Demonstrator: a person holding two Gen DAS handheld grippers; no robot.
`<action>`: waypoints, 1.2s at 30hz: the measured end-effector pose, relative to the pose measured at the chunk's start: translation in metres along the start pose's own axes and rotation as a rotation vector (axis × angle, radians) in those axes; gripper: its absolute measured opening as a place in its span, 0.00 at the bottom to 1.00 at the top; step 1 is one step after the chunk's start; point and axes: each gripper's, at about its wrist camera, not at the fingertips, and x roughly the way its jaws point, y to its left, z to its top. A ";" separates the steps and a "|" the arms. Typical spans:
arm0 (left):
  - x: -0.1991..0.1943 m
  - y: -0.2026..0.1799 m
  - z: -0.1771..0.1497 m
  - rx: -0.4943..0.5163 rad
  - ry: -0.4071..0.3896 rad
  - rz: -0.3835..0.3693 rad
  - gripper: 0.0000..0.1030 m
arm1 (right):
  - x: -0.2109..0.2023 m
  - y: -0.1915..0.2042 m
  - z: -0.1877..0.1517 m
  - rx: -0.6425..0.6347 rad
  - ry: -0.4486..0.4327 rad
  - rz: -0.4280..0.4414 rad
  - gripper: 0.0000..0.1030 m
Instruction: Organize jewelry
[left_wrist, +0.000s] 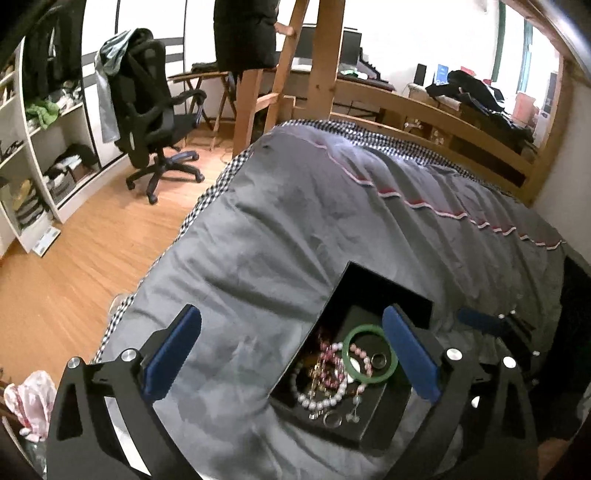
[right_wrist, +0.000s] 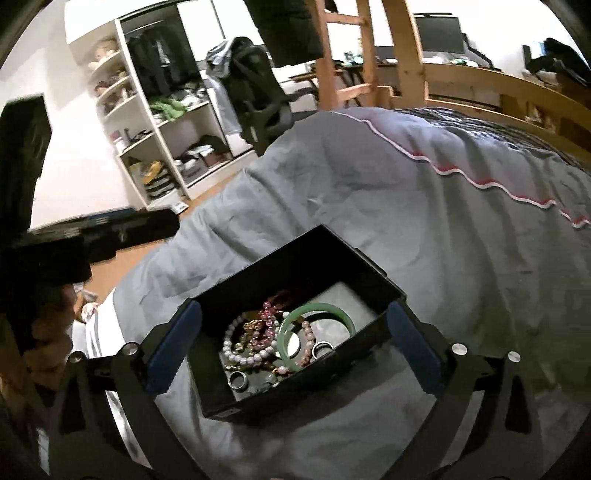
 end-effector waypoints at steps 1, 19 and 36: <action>-0.003 0.000 -0.001 -0.001 0.004 0.005 0.94 | -0.005 0.002 0.000 0.007 0.007 -0.009 0.96; -0.063 -0.004 -0.076 0.084 0.055 0.091 0.94 | -0.076 0.050 -0.042 -0.027 0.051 -0.142 0.96; -0.045 0.001 -0.081 0.058 0.033 0.103 0.94 | -0.068 0.042 -0.049 -0.018 0.052 -0.144 0.96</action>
